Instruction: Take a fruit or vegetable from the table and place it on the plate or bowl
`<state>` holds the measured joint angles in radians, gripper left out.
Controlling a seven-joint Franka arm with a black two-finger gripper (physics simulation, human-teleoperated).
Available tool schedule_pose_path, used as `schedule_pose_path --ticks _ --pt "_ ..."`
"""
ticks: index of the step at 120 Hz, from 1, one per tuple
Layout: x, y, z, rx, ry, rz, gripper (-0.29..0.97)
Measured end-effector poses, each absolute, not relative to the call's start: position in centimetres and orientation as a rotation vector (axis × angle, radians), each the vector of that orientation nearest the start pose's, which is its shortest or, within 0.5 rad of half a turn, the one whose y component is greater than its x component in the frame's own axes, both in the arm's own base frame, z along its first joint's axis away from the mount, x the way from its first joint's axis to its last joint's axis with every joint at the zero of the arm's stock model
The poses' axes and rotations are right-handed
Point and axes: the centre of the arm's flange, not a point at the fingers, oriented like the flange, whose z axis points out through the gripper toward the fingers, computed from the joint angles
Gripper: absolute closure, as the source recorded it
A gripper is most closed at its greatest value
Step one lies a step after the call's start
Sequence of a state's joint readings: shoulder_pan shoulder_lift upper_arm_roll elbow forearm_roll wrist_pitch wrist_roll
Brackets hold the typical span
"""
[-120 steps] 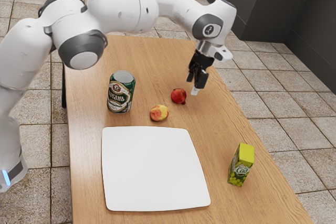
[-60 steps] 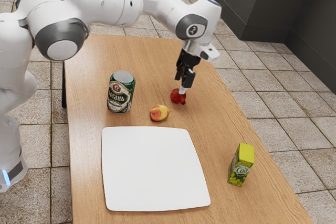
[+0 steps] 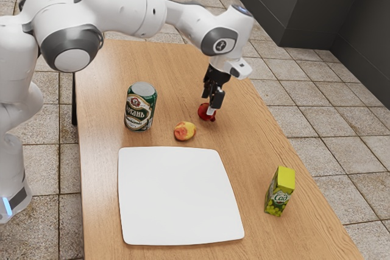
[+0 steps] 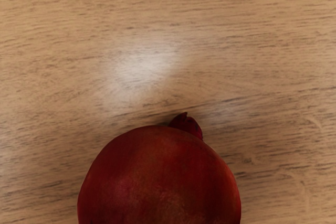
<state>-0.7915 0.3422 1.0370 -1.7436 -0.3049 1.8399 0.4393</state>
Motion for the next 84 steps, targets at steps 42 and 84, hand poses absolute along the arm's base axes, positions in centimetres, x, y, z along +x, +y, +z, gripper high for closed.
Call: schedule_pose_path --ticks 42,84 --pt "60.7 6.9 43.6 -3.142 0.185 0.106 0.0" --pt "60.8 6.5 42.3 -3.137 0.186 0.116 0.0"
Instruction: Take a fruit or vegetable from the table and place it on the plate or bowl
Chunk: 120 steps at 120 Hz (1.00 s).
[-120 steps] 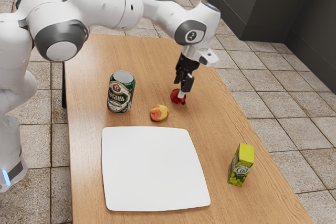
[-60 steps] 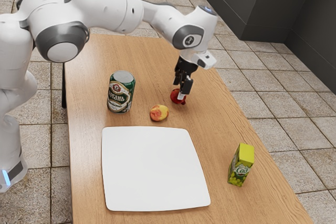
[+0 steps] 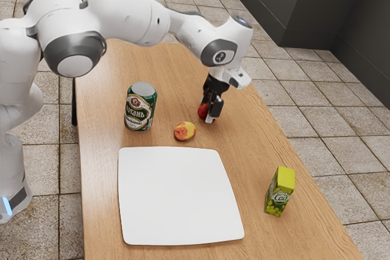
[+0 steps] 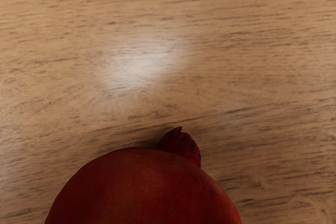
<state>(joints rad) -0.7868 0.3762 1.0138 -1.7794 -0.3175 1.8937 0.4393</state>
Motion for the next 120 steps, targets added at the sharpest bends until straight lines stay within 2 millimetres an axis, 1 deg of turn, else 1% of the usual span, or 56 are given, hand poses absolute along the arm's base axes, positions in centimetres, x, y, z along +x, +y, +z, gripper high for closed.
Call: schedule_pose_path --ticks 10,37,51,76,78,86,90,94,98,105,120 --pt "60.8 6.6 42.2 -3.137 0.183 0.114 0.03" --pt "60.7 6.8 41.6 -3.138 0.179 0.114 0.26" --pt "60.8 6.8 41.4 -3.129 0.182 0.111 0.34" --pt "61.0 6.6 42.2 -3.119 0.199 0.083 0.37" --pt "61.0 6.7 42.5 -3.121 0.201 0.075 0.38" --pt "60.6 7.3 44.9 -3.152 0.205 0.005 0.37" --pt "60.1 7.5 46.8 -3.172 0.223 -0.044 0.36" --pt "59.7 7.3 48.5 -3.188 0.254 -0.082 0.37" --pt "59.2 6.5 50.1 -3.201 0.306 -0.118 0.36" --pt "58.4 4.7 52.3 -3.21 0.405 -0.148 0.37" --pt "56.7 0.9 55.5 -3.206 0.601 -0.165 0.37"
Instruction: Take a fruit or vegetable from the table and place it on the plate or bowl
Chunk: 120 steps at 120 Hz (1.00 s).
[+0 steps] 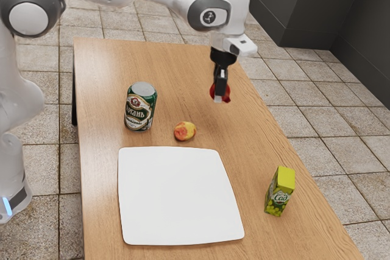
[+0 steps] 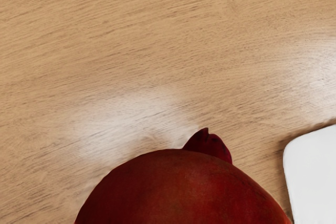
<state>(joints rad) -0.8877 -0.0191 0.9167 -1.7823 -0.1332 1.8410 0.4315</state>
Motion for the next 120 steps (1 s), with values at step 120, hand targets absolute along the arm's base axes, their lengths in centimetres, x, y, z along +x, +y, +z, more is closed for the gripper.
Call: schedule_pose_path --ticks 120 --pt "53.9 -0.8 56.0 -3.191 0.561 0.08 0.02"
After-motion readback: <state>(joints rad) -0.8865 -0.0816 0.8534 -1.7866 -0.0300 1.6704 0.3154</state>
